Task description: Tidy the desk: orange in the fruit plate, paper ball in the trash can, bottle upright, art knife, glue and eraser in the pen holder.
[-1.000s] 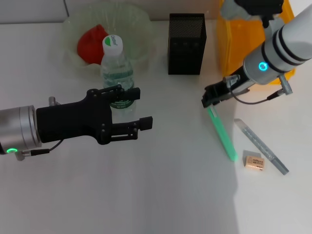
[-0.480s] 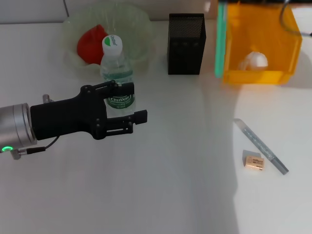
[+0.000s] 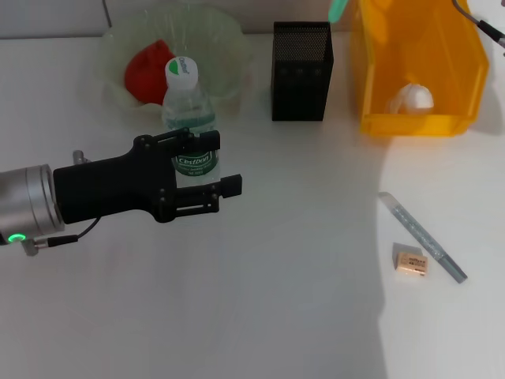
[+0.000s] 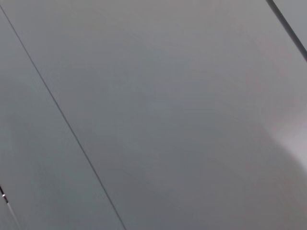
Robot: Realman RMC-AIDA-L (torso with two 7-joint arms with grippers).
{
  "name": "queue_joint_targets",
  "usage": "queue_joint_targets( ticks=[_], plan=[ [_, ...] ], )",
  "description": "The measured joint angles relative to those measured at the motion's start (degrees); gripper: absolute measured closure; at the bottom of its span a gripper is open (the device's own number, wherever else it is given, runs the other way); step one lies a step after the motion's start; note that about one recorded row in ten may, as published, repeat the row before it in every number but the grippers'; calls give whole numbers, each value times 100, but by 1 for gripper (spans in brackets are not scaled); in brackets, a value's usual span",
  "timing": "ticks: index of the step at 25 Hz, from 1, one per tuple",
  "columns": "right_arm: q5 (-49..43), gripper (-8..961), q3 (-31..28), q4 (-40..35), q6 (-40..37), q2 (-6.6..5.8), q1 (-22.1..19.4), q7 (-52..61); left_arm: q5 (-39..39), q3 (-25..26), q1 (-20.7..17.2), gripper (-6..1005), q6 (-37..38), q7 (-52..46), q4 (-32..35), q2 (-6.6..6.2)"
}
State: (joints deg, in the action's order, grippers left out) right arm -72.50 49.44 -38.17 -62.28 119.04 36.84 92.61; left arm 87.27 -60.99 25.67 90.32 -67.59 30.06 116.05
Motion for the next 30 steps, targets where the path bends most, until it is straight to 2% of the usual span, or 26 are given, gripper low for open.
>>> queue_joint_targets(
  ticks=[1, 2, 4, 11, 19, 22, 25, 26, 27, 30],
  plan=[
    [413, 709, 11, 402, 179, 7, 165, -748, 0, 0, 0, 199, -4, 0, 0, 11],
    [413, 706, 11, 402, 179, 7, 165, -748, 0, 0, 0, 199, -4, 0, 0, 11],
    [636, 700, 42, 852, 549, 9, 438, -1405, -4, 42, -2, 199, -6, 0, -5, 33],
    [621, 678, 224, 1267, 1120, 16, 710, -1909, -9, 120, -27, 199, -6, 0, -27, 59],
    [623, 654, 562, 1230, 1085, 5, 684, -1930, 17, 123, -36, 199, -6, 0, -27, 61],
    [627, 595, 569, 1166, 898, -8, 596, -1876, 29, 122, -35, 199, -11, 0, -33, 78],
    [446, 535, 582, 680, 523, -42, 291, -1518, 34, 121, -50, 199, 1, 0, -35, 85],
    [-32, 515, 586, -92, 205, -85, -88, -840, 36, 106, -60, 199, 13, 0, -35, 77],
    [-32, 495, 586, -92, 205, -85, -88, -840, 36, 106, -60, 199, 13, 0, -35, 77],
    [-1271, 436, 557, -1553, -506, -242, -546, 593, 49, 69, -81, 199, 46, 0, -35, 44]
  ],
)
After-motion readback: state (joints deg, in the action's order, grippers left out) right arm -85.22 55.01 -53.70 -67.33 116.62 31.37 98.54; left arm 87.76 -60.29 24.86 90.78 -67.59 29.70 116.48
